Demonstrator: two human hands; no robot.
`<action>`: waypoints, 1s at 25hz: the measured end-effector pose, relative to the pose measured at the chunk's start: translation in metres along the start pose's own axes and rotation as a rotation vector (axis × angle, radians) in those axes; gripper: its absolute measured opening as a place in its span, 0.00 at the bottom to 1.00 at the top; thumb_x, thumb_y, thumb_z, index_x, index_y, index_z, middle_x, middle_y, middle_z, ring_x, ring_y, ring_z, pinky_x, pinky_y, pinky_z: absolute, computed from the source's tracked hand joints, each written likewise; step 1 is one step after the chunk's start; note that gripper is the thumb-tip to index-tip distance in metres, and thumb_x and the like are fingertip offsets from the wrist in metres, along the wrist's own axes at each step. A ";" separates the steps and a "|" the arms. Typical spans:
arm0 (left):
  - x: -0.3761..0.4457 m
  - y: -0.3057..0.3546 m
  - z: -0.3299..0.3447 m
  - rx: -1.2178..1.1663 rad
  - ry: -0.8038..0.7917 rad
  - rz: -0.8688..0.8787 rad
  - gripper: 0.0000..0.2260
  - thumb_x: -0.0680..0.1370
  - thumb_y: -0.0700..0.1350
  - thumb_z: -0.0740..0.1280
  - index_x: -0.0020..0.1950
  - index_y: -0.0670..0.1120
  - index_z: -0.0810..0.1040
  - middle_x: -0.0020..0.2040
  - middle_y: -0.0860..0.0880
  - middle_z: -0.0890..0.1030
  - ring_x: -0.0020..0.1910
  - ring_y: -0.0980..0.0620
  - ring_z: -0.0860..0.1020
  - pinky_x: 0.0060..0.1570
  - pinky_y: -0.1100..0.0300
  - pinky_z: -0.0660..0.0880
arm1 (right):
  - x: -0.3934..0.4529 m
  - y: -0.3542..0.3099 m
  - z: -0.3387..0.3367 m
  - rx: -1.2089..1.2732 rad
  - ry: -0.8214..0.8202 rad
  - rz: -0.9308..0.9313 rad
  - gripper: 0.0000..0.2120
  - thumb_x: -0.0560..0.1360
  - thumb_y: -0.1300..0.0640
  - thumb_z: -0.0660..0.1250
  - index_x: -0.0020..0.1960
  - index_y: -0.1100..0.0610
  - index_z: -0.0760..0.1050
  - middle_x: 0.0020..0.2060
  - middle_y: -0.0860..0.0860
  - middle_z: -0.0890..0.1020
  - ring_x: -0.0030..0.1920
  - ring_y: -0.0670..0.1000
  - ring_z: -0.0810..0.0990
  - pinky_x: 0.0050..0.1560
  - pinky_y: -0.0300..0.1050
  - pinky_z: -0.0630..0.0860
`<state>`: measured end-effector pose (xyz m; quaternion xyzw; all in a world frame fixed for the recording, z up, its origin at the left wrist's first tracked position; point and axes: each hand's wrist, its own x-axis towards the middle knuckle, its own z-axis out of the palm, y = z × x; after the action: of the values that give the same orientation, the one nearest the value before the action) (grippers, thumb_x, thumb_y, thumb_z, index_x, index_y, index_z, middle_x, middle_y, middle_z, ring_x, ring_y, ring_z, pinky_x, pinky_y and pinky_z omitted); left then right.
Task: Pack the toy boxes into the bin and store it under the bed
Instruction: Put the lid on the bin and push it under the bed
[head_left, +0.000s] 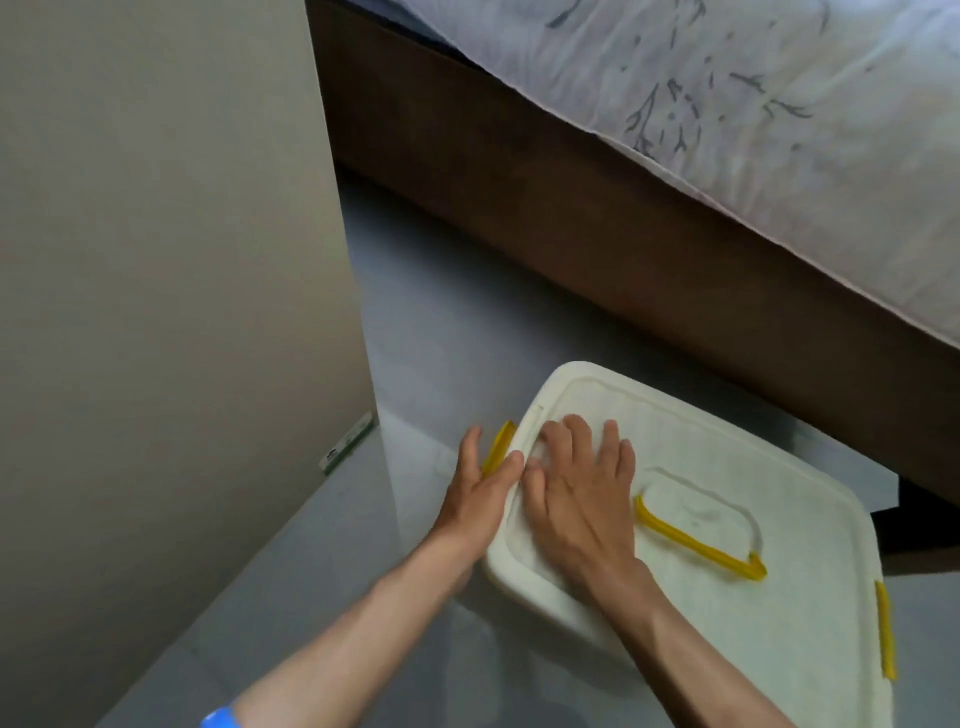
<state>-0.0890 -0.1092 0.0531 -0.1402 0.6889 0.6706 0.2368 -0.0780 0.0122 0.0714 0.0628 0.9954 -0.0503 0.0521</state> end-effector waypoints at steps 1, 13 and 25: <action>0.001 -0.001 -0.001 -0.062 0.032 -0.051 0.27 0.79 0.53 0.67 0.76 0.57 0.64 0.67 0.51 0.76 0.65 0.47 0.76 0.67 0.49 0.71 | 0.000 -0.002 0.006 0.013 0.005 0.014 0.27 0.80 0.42 0.44 0.77 0.48 0.55 0.78 0.53 0.58 0.78 0.64 0.49 0.77 0.61 0.42; 0.001 0.005 -0.004 0.349 0.187 0.379 0.14 0.75 0.57 0.68 0.49 0.48 0.85 0.40 0.50 0.71 0.39 0.52 0.74 0.41 0.56 0.74 | -0.003 0.003 0.017 0.062 0.084 -0.024 0.30 0.80 0.45 0.37 0.80 0.52 0.49 0.79 0.49 0.56 0.80 0.54 0.48 0.78 0.56 0.39; -0.023 0.017 0.004 1.256 0.164 0.521 0.21 0.83 0.54 0.53 0.74 0.47 0.64 0.69 0.44 0.68 0.67 0.42 0.68 0.64 0.49 0.66 | -0.029 0.045 -0.056 0.939 -0.346 -0.134 0.18 0.79 0.60 0.64 0.68 0.53 0.75 0.67 0.46 0.75 0.71 0.45 0.69 0.76 0.46 0.57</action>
<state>-0.0772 -0.1072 0.0796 0.1436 0.9742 0.1662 0.0513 -0.0485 0.0593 0.1253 0.0063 0.8441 -0.5053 0.1790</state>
